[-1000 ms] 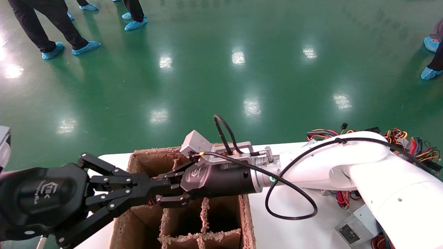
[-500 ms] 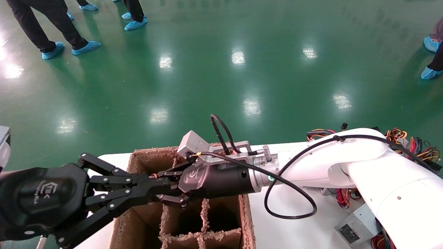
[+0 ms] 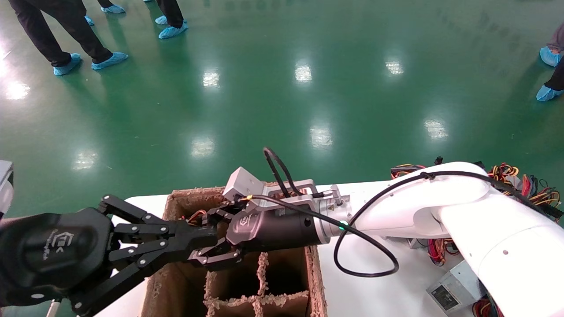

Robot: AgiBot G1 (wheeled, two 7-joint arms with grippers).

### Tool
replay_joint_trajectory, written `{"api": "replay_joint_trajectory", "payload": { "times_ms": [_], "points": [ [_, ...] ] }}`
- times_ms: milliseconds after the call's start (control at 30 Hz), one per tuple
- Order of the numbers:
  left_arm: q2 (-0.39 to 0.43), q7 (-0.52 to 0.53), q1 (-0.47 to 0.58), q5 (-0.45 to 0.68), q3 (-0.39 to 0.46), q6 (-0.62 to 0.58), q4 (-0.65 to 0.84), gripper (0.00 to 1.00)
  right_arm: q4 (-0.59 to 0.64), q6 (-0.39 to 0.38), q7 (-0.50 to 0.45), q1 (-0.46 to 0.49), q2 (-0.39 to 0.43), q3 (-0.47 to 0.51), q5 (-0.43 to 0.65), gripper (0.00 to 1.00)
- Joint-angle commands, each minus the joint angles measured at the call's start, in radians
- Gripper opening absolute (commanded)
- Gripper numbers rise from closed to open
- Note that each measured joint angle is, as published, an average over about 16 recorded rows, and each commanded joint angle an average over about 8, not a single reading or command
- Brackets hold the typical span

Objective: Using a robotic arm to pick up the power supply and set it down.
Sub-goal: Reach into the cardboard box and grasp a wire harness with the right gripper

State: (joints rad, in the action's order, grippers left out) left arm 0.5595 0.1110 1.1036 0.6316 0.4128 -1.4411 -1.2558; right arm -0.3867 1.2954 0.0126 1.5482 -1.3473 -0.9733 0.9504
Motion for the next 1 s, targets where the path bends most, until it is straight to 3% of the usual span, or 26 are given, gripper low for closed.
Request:
{"api": "replay_joint_trajectory", "payload": {
  "times_ms": [33, 200, 267, 1000],
  "points": [
    [0.000, 0.000, 0.000, 0.000, 0.000, 0.000, 0.000, 0.00, -0.001, -0.009, -0.002, -0.002, 0.000, 0.000, -0.007, 0.77],
    [0.000, 0.000, 0.000, 0.000, 0.000, 0.000, 0.000, 0.00, -0.009, -0.026, -0.011, -0.006, -0.002, -0.013, -0.014, 0.17],
    [0.000, 0.000, 0.000, 0.000, 0.000, 0.000, 0.000, 0.00, -0.012, -0.036, -0.018, -0.009, -0.003, -0.019, -0.017, 0.02],
    [0.000, 0.000, 0.000, 0.000, 0.000, 0.000, 0.000, 0.00, -0.016, -0.082, -0.070, -0.018, 0.001, -0.063, -0.072, 0.00]
  ]
}}
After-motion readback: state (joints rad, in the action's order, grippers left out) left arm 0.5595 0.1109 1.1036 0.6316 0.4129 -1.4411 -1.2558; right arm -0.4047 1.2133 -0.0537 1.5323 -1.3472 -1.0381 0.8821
